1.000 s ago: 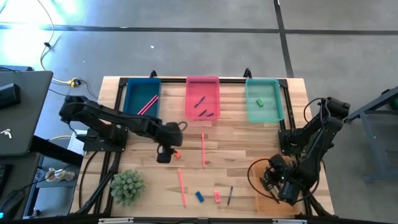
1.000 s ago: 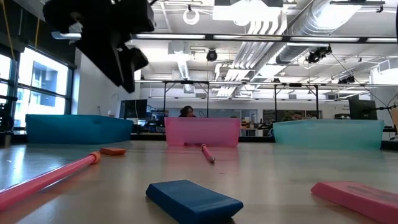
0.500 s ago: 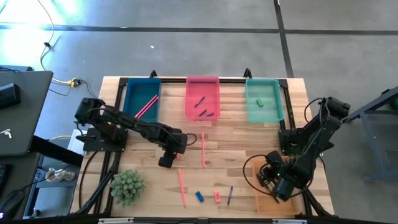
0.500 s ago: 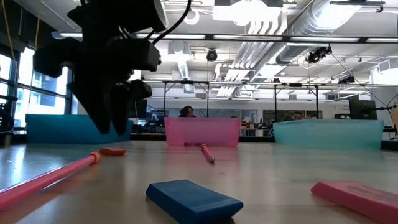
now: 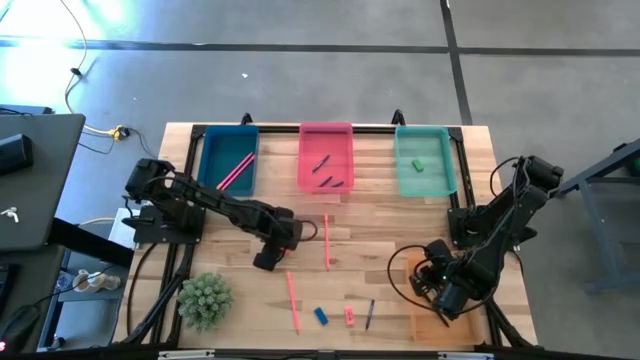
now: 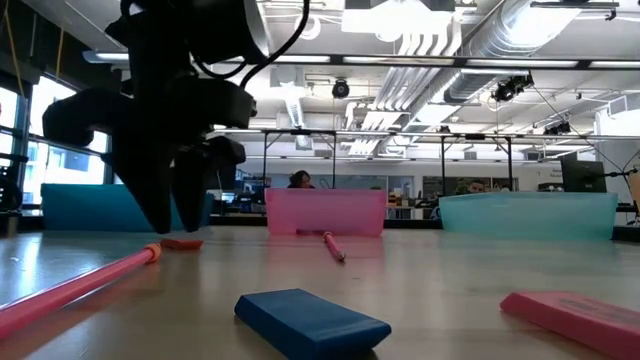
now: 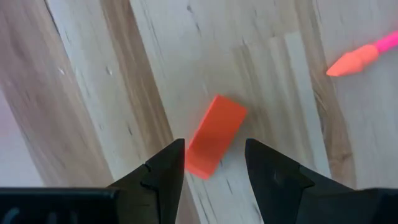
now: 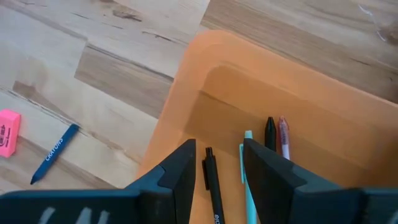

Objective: Sort crayons/erasers/pens/pencils in bins
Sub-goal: Put the orange eraser into the green bin

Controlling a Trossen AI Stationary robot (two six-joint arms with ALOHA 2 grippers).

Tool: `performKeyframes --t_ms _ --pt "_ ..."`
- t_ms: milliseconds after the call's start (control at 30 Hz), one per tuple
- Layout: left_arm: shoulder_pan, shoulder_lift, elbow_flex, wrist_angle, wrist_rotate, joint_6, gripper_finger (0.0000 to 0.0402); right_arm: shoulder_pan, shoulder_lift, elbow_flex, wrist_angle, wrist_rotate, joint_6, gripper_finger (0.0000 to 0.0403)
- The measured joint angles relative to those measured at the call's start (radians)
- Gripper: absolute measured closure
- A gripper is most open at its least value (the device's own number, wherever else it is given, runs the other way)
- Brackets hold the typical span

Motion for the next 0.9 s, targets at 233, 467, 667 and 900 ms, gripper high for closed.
performKeyframes --t_ms 233,467,667,900 --pt "-0.006 0.004 0.000 0.007 -0.018 0.076 0.0245 0.000 0.000 0.000 0.000 0.000 0.002 0.0277" --pt "-0.011 0.054 0.002 0.018 -0.016 0.121 0.0245 -0.007 0.000 0.000 -0.001 0.000 0.002 0.0277" --pt "-0.011 0.094 0.008 0.021 -0.010 0.122 0.0245 -0.019 0.001 0.000 -0.001 0.001 -0.001 0.0277" --pt "-0.011 0.095 0.006 0.022 -0.008 0.122 0.0282 -0.026 0.001 0.000 0.004 0.005 0.002 0.0277"
